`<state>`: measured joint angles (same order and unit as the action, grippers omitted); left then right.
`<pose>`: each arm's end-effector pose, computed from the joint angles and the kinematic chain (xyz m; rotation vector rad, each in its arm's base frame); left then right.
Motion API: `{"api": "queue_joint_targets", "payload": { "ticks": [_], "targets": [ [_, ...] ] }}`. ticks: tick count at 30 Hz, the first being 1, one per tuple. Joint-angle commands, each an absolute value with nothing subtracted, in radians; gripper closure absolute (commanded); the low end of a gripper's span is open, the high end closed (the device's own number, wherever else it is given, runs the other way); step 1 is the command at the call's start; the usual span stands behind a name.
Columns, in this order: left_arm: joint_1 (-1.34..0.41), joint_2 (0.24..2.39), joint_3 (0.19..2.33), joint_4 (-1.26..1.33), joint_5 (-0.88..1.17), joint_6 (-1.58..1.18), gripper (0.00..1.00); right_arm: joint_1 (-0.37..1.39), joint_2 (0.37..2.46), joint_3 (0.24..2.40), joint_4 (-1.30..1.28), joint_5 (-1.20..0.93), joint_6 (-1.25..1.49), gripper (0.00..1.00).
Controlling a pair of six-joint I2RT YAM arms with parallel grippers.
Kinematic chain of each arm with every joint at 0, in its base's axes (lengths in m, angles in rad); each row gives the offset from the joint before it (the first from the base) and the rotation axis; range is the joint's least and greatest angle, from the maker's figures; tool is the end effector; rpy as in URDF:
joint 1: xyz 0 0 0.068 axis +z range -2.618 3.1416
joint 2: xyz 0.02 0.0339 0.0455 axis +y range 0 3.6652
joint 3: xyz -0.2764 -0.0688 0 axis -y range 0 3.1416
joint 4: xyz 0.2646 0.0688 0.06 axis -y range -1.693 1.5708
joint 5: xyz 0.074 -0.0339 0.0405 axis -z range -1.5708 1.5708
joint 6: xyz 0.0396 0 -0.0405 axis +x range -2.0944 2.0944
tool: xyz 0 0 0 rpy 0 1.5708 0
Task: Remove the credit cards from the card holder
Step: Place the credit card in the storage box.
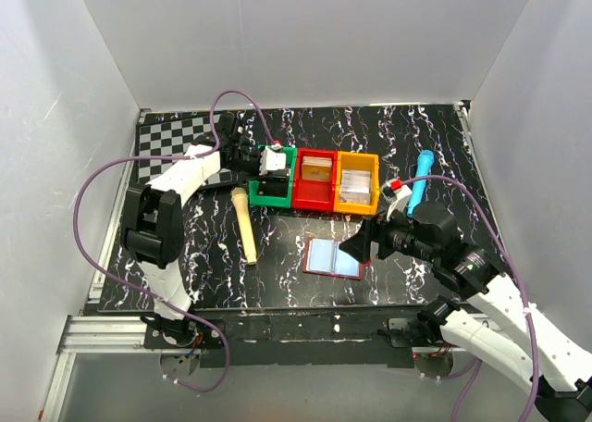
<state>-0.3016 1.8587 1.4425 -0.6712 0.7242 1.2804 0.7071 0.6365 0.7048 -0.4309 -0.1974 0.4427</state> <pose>0.3865 -0.1477 0.2346 1.8187 1.4909 -0.5115 0.1190 0.1119 0.3157 -0.4077 2.0070 0.9366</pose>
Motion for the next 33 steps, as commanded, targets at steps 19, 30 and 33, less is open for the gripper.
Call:
{"api": "queue_joint_targets", "payload": {
  "ticks": [19,30,33],
  "targets": [
    [-0.331,1.859,1.355,-0.709,0.781,1.413,1.00,0.704,0.634,0.677,-0.373,-0.207,0.445,0.11],
    [-0.333,1.899,1.348,-0.715,0.782,1.401,1.00,0.703,0.614,0.670,-0.388,-0.190,0.436,0.10],
    [-0.333,1.910,1.348,-0.712,0.779,1.396,1.00,0.704,0.612,0.670,-0.391,-0.184,0.434,0.10]
  ]
}}
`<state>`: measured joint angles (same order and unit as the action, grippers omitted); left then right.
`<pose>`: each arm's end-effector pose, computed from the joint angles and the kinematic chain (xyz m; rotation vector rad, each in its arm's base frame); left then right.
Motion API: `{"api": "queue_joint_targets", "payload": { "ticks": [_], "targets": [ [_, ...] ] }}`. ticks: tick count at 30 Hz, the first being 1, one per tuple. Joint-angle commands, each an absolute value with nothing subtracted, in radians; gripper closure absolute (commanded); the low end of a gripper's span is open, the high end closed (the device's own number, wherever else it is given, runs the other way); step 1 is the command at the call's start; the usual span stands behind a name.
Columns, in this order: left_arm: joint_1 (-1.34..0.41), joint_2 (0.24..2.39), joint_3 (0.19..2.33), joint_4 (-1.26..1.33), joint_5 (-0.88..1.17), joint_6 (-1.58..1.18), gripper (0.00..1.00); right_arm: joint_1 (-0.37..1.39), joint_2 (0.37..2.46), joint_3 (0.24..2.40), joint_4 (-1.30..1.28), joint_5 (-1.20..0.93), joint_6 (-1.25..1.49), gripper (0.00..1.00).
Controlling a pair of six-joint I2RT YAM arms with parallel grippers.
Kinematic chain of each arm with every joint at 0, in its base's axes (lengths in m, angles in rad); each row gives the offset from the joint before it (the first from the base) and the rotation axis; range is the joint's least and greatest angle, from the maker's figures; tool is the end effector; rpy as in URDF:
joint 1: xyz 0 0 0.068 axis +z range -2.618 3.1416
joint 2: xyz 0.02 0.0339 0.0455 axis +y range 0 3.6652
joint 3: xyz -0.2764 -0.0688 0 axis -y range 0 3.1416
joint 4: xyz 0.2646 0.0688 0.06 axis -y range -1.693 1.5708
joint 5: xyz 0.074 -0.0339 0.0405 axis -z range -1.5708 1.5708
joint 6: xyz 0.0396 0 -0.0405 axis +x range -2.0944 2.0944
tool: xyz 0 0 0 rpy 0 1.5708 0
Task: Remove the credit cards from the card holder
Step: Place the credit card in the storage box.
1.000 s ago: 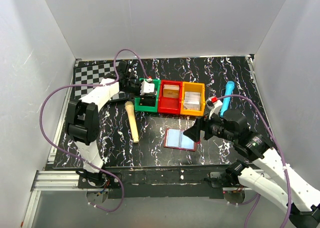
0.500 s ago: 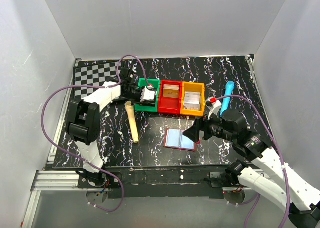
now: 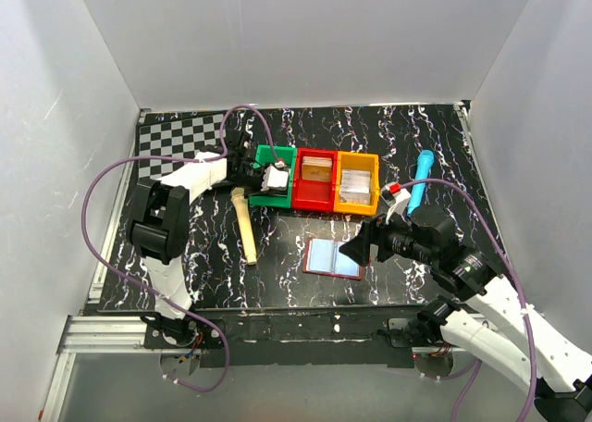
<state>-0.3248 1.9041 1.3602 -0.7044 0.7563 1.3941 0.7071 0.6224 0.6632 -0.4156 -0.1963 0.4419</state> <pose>0.3709 -0.1536 0.1916 1.9336 1.4603 -0.6261 0.1184 0.1114 0.3041 -0.4084 2.0193 0.9308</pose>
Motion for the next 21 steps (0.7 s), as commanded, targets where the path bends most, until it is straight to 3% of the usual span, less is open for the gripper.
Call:
{"api": "queue_joint_targets", "payload": {
  "ticks": [1,21],
  "targets": [
    [-0.333,1.914,1.350,-0.712,0.779,1.396,1.00,0.704,0.611,0.670,-0.391,-0.183,0.433,0.10],
    [-0.331,1.962,1.393,-0.653,0.713,1.324,1.00,0.704,0.623,0.666,-0.388,-0.176,0.426,0.10]
  ]
}}
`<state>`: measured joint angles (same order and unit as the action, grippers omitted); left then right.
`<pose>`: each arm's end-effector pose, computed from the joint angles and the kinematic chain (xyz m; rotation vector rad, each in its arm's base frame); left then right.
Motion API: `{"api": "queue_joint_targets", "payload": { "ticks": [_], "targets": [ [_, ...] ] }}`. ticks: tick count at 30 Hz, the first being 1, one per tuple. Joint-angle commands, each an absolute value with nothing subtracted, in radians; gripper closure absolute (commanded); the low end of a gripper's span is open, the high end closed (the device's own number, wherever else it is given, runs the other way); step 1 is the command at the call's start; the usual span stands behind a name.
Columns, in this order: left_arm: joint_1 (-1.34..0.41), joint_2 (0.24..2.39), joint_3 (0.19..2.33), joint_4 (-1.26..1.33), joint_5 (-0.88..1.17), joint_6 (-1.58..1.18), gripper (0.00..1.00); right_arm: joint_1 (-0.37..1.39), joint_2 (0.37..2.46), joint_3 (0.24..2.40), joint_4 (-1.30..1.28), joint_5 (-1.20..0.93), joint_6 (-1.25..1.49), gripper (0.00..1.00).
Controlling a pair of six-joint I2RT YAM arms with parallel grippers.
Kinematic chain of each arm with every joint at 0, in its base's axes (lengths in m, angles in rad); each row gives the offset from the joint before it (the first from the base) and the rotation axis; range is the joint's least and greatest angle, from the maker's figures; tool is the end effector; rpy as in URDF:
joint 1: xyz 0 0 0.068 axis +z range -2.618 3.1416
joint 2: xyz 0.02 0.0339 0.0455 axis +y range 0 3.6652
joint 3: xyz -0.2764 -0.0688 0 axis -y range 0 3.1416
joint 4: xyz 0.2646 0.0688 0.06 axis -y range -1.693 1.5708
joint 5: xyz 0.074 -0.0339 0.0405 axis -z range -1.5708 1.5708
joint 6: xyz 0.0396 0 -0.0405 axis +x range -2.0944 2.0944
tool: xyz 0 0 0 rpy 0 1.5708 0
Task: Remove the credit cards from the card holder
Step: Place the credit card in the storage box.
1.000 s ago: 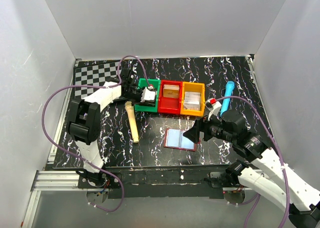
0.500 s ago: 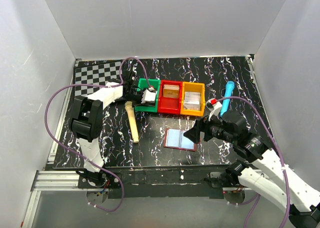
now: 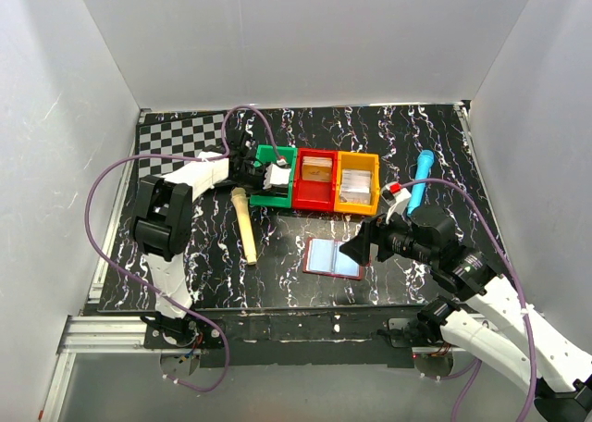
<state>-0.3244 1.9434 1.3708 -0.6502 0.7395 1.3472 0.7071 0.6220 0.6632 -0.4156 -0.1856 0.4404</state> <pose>0.3808 -0.1562 0.1809 1.9056 1.5003 -0.6097 0.1187 0.1110 0.3041 -0.4021 2.0180 0.9201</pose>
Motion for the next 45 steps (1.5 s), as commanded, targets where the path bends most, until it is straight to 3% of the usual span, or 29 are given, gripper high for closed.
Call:
{"api": "queue_joint_targets", "payload": {
  "ticks": [1,38,41,45],
  "targets": [
    [-0.331,1.963,1.397,-0.653,0.710,1.322,1.00,0.704,0.621,0.666,-0.388,-0.178,0.426,0.09],
    [-0.313,1.937,1.397,-0.607,0.657,1.266,1.00,0.706,0.623,0.660,-0.384,-0.179,0.425,0.09],
    [-0.311,1.936,1.394,-0.594,0.658,1.247,0.87,0.704,0.624,0.661,-0.383,-0.179,0.425,0.09],
    [-0.313,1.931,1.388,-0.586,0.657,1.244,0.85,0.706,0.626,0.660,-0.384,-0.181,0.423,0.09]
  ]
}}
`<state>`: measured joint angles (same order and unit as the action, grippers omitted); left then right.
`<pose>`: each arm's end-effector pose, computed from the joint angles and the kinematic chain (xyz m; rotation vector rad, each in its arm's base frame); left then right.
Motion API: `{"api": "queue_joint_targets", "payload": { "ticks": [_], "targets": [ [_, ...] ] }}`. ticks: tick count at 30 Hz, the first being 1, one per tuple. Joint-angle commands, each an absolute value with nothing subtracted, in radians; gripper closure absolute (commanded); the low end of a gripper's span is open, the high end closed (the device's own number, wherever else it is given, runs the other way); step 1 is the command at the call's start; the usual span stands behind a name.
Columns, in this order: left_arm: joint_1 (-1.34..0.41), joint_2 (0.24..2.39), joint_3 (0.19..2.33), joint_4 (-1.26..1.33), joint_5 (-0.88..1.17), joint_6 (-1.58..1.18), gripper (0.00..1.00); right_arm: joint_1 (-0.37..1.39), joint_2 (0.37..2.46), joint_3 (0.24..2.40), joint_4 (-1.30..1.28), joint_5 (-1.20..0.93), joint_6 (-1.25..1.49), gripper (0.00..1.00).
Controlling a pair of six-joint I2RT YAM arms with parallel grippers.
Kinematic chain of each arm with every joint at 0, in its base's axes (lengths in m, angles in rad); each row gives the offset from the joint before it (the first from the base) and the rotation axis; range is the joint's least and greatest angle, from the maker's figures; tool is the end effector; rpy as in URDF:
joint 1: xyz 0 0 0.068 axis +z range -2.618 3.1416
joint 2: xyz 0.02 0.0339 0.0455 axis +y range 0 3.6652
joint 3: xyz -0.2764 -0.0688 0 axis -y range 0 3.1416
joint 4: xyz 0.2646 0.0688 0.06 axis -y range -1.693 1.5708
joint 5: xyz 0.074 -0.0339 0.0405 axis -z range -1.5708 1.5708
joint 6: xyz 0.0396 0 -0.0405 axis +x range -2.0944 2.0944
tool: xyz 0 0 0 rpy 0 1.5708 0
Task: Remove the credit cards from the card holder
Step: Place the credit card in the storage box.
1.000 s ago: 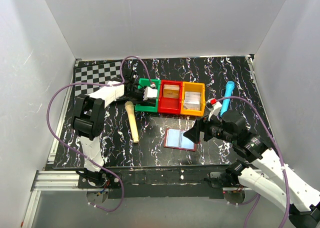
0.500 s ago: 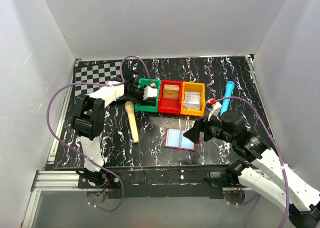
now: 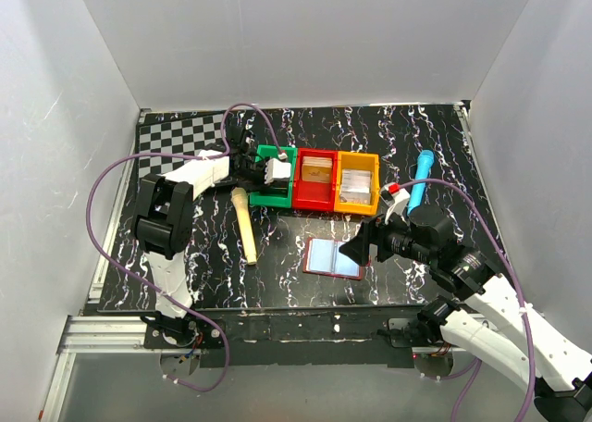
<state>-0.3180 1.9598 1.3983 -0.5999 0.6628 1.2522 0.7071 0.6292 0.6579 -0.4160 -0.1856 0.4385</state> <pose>0.3938 -0.1553 0.1826 1.8476 1.6022 -0.5214 0.1198 0.1120 0.3011 -0.4048 2.0306 0.9144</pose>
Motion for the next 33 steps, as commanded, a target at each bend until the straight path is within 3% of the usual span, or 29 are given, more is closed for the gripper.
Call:
{"api": "queue_joint_targets", "payload": {
  "ticks": [1,5,23,33],
  "targets": [
    [-0.311,1.930,1.382,-0.580,0.654,1.244,0.84,0.704,0.627,0.661,-0.382,-0.181,0.425,0.09],
    [-0.311,1.921,1.371,-0.568,0.652,1.236,0.80,0.704,0.629,0.660,-0.379,-0.183,0.423,0.09],
    [-0.313,1.898,1.401,-0.512,0.620,1.160,0.76,0.704,0.635,0.657,-0.374,-0.190,0.430,0.09],
    [-0.314,1.879,1.396,-0.476,0.598,1.120,0.67,0.704,0.643,0.660,-0.374,-0.196,0.431,0.09]
  ]
}}
